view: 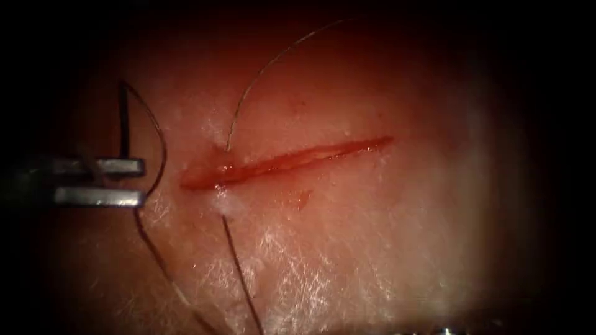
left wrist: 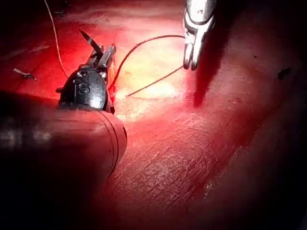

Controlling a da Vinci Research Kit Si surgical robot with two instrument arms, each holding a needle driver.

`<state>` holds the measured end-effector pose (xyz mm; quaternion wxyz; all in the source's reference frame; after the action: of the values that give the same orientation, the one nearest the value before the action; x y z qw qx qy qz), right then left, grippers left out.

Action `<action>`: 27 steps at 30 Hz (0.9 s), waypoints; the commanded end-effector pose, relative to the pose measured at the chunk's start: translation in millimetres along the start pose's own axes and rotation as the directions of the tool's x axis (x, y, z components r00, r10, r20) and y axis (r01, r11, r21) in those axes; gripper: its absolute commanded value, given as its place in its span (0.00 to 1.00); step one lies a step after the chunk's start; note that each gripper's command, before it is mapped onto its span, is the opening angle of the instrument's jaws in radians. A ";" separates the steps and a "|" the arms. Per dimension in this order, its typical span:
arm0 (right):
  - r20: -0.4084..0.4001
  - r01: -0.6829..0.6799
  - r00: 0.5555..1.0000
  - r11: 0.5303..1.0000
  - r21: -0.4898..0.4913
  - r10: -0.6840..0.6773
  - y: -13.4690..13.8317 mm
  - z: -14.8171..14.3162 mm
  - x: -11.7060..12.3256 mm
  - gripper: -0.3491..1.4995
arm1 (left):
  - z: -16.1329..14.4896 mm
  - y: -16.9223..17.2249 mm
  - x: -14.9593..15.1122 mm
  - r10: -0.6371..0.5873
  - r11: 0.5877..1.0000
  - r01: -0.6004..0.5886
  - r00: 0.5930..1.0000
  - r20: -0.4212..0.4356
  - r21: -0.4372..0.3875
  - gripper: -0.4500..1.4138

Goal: Wound Closure

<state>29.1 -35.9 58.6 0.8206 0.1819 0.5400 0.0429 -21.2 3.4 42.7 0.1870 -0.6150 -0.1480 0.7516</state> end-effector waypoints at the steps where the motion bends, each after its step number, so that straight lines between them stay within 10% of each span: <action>1: -0.009 -0.015 1.000 0.999 0.028 0.015 -1.4 1.0 0.3 0.00 | 0.6 -0.1 -0.7 -0.001 1.000 0.001 1.000 -0.001 -0.003 0.00; 4: -0.041 -0.038 0.998 0.997 0.065 0.040 -1.8 1.2 0.9 0.00 | 0.4 -0.3 -0.7 -0.001 1.000 0.001 1.000 -0.001 -0.005 0.00; 6: -0.084 -0.022 0.996 0.997 0.068 0.028 -1.3 1.3 1.4 0.40 | 0.1 -0.6 -0.8 0.000 1.000 0.000 1.000 -0.003 -0.014 0.00; 7: -0.084 -0.022 0.996 0.997 0.068 0.028 -1.3 1.3 1.4 0.40 | 0.1 -0.6 -0.8 0.000 1.000 0.000 1.000 -0.003 -0.014 0.00; 8: -0.096 -0.027 0.995 1.000 0.013 0.028 -0.7 1.0 1.5 0.72 | -0.5 -1.0 -0.8 -0.001 1.000 0.001 1.000 0.001 -0.004 0.00; 10: -0.096 -0.031 0.995 0.998 -0.048 0.027 0.1 0.7 1.4 0.87 | -1.3 -1.6 -0.9 -0.002 1.000 0.002 1.000 0.005 0.002 0.00; 27: 0.077 0.131 0.991 0.950 -0.282 -0.113 8.7 1.3 -6.9 0.86 | -5.0 -4.8 -3.6 -0.025 0.997 0.022 0.999 0.038 0.068 0.00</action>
<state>27.9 -29.7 67.6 0.8587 0.0202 0.5081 0.0639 -14.8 6.0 46.3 0.2143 -0.5915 -0.1329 0.7659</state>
